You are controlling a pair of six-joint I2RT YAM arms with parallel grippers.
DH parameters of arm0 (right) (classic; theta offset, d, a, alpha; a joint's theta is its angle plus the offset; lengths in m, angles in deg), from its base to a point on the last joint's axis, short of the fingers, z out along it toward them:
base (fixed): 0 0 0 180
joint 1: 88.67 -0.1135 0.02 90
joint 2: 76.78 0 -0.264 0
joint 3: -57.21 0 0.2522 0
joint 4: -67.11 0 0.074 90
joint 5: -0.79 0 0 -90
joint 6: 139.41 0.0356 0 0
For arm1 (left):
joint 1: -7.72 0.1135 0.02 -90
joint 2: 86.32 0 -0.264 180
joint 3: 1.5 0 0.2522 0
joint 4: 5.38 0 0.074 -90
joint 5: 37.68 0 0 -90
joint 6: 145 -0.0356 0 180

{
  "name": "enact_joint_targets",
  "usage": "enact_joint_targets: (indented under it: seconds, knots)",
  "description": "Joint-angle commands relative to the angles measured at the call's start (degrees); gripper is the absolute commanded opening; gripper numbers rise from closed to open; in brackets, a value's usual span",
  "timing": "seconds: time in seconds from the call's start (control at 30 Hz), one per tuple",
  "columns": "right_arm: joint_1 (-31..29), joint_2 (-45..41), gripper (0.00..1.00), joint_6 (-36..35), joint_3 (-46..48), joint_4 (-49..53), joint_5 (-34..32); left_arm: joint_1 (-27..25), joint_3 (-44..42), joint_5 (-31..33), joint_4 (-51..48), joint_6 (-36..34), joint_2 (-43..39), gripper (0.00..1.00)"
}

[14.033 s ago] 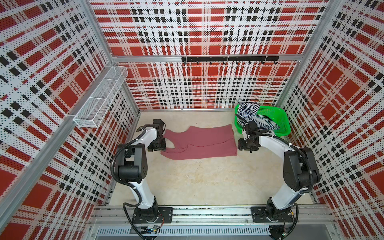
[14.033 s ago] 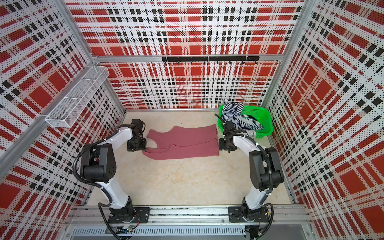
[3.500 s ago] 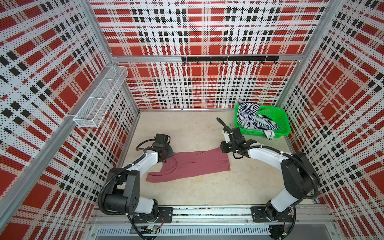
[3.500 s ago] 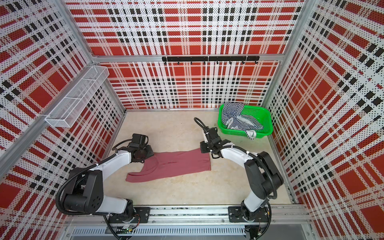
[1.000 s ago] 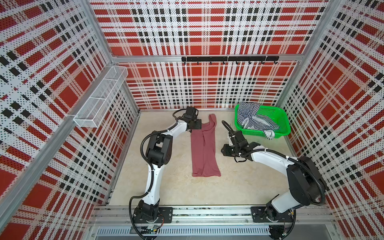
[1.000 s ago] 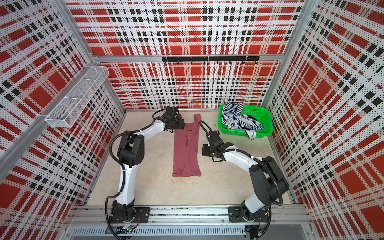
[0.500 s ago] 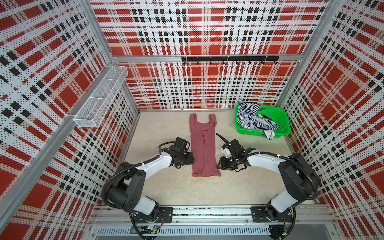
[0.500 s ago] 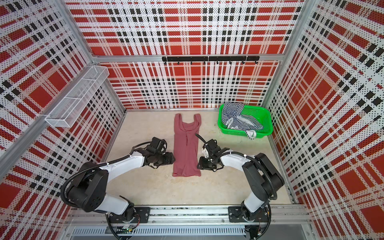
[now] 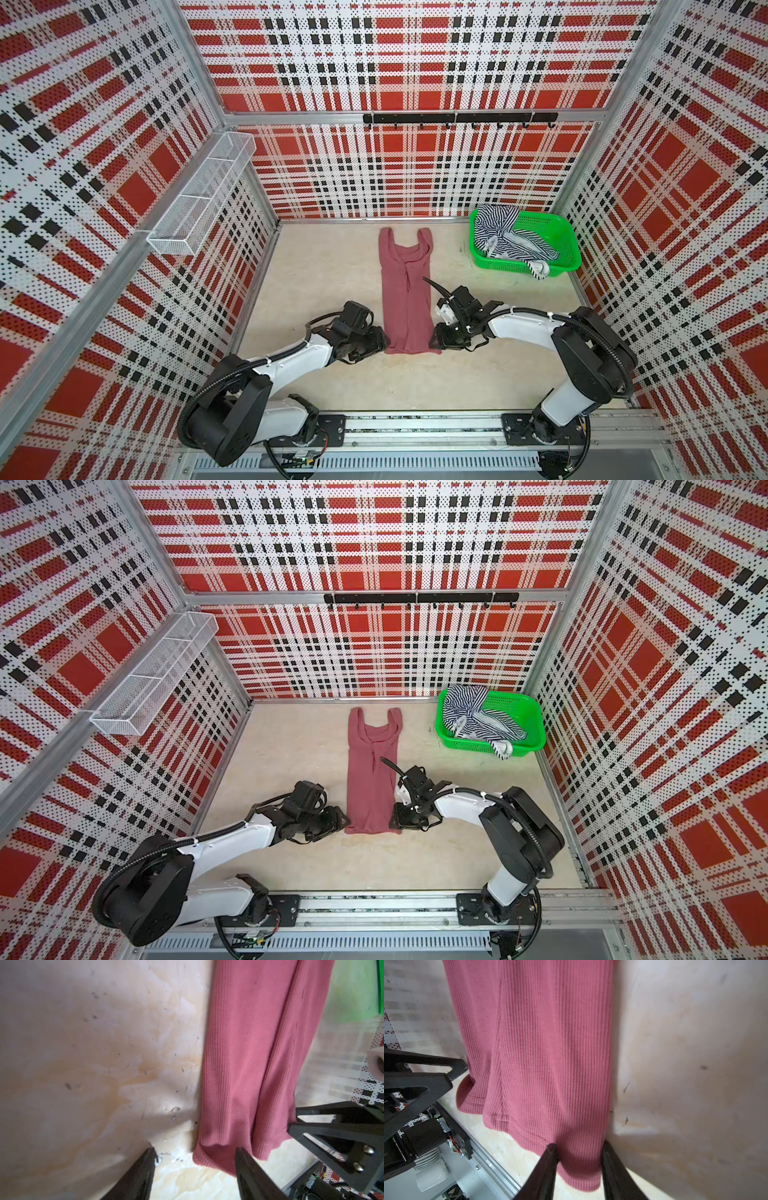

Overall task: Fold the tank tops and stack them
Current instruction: 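Grasp the tank top's near hem corners with both grippers, then lift the hem and fold it away from the robot toward the straps with both grippers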

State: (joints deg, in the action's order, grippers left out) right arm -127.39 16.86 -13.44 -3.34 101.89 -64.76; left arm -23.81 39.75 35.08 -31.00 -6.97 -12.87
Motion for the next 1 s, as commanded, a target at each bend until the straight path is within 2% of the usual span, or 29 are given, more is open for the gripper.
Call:
enact_joint_targets:
  seconds: [0.0,0.2,0.33,0.57,0.63,0.8,0.97]
  knots:
    - [-0.9,0.8,0.38,0.9,0.3,2.2,-0.6,-1.5,-3.5,-1.3,2.3,3.8,1.2,0.62]
    - [-1.7,0.2,0.34,2.4,0.7,1.7,-0.8,-3.4,-6.4,-1.5,5.4,6.7,0.5,0.48]
    - [-2.1,0.0,0.23,2.8,0.4,2.1,-1.1,-3.9,-8.0,-0.6,6.9,8.4,-1.2,0.36]
    - [-3.6,-3.2,0.04,3.0,0.4,4.8,-3.6,-6.2,-9.6,3.6,7.1,11.2,-8.8,0.01]
    - [-3.7,-4.8,0.00,3.0,1.4,5.4,-4.6,-6.3,-10.7,5.1,4.3,12.0,-13.0,0.00]
    - [-4.0,-8.5,0.00,3.1,3.0,6.5,-6.0,-6.6,-12.9,7.7,0.3,15.6,-23.3,0.00]
    - [-4.3,-9.9,0.00,2.0,1.0,8.3,-6.3,-7.2,-11.3,9.4,-2.8,16.5,-27.1,0.00]
